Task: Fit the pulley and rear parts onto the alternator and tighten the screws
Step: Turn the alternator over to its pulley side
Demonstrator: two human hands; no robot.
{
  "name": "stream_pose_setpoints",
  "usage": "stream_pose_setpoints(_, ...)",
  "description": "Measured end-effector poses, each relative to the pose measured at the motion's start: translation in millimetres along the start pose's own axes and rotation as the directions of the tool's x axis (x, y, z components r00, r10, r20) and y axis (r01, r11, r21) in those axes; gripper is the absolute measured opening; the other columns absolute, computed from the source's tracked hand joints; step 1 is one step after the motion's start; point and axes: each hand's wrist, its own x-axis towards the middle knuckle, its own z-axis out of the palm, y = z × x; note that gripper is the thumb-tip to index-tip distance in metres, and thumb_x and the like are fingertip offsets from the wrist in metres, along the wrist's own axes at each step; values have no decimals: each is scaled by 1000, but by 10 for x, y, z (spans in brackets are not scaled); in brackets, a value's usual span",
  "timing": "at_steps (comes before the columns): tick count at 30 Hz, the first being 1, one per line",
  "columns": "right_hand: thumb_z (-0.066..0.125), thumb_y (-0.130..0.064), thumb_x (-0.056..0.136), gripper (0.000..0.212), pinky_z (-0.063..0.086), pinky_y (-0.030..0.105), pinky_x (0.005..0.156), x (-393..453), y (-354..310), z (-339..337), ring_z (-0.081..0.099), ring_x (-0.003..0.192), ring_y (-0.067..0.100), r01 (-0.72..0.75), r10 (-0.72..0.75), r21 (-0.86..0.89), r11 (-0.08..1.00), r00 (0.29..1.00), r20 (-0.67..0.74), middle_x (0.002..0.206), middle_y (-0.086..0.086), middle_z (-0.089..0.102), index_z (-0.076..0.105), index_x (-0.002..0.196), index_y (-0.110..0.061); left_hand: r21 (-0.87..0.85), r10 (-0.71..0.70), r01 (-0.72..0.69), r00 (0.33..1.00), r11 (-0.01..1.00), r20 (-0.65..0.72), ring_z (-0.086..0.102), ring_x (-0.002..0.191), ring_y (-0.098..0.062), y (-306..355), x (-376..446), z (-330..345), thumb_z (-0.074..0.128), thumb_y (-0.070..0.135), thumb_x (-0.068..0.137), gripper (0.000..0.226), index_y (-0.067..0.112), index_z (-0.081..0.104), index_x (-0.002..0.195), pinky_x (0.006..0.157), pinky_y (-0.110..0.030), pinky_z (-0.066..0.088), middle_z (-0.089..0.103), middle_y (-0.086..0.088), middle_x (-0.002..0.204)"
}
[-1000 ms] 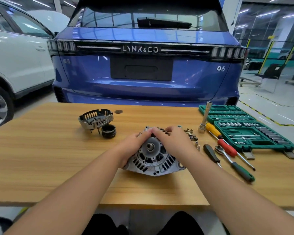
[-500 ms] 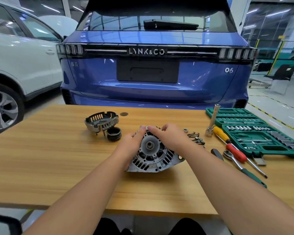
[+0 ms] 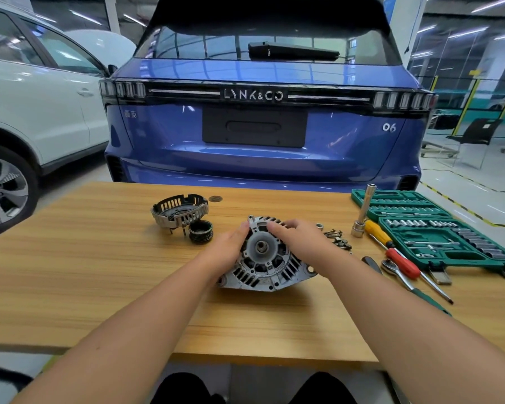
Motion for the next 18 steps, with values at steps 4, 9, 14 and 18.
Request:
stream_pose_setpoints(4,50,-72,90,52,41,41,95,-116,324,-14,58,110,18,-54,52,347,936,999,16,136,0,60,61,121,-32,176,86,-72,994,982,-75,55,121,-18,-293,-76,-196,28,75,93,74,25,50,143,106,-41,43,58,0,140)
stream_pose_setpoints(9,45,-58,100,57,56,51,94,-260,705,221,73,97,28,-55,261,765,642,954,-151,106,14,75,65,116,-7,446,114,32,948,894,-298,55,92,-10,-651,11,-451,52,38,100,50,27,40,147,76,-32,48,55,7,112)
stream_pose_setpoints(14,45,-56,102,55,56,55,91,-259,720,285,72,97,34,-12,295,745,667,923,-248,92,13,77,68,103,-6,634,75,135,953,761,-294,57,109,-23,-667,244,-393,50,43,98,68,42,13,155,82,-42,55,45,-3,138)
stream_pose_setpoints(18,43,-60,100,55,57,55,87,-242,756,326,73,89,32,2,274,687,727,916,-293,81,7,77,70,93,-13,643,-65,264,947,719,-316,52,125,-32,-530,520,-347,47,44,98,75,42,0,156,89,-48,50,30,-8,155)
